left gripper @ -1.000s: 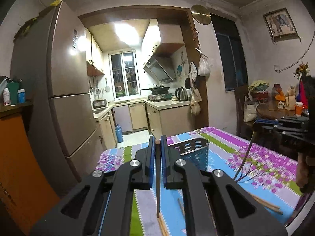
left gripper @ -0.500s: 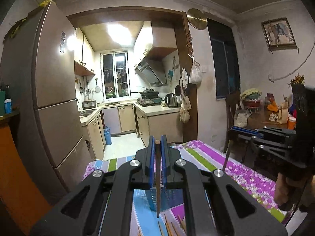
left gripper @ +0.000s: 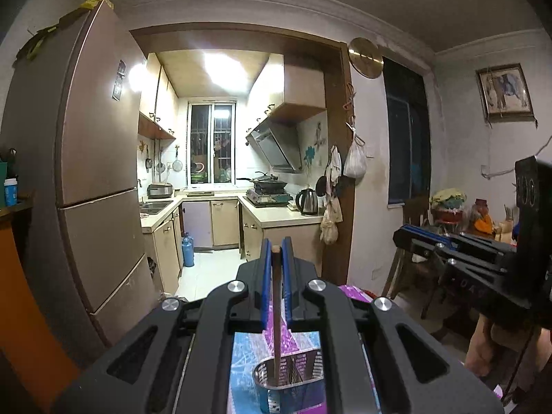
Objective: Organize utensils
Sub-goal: 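Lower both held chopsticks tip-first into the blue slotted holder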
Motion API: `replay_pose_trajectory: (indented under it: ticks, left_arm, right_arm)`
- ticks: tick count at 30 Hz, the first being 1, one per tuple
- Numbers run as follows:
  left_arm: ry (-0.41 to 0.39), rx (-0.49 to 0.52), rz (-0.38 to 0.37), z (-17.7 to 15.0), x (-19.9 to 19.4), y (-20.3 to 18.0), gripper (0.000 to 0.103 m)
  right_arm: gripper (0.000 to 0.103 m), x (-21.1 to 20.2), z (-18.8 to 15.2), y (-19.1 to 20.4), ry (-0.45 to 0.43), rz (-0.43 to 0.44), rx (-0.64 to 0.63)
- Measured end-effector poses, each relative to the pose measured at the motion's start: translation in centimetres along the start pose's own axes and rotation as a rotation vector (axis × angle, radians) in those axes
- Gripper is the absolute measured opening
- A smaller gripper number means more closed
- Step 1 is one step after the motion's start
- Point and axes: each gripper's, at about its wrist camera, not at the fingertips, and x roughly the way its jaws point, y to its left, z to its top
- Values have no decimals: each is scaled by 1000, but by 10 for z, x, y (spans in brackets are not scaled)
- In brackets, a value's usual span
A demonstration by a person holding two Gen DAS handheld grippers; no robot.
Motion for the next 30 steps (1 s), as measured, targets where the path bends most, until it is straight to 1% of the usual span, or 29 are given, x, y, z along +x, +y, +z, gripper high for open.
replay_pose_trajectory:
  ticks: [6,14,17,23,30]
  left_arm:
    - [13,2,-4,-1,28,-5,5]
    - [57,-4,-17,-21,61,-4,5]
    - [73,1,-17,-29,74,-5,5]
    - [100,-2,-20,-45,86,2,5]
    - [125,-15,-18,-50,101,8,5]
  right_arm:
    - [8,32,-5,-6,22,2,23]
    - [7,68,-34,-14,79,3,34]
    - [7,77,-43,-17,94,3,44]
    - [7,93,-55,-17,116,12,51]
    - [8,106,-67,-17,142,15,55]
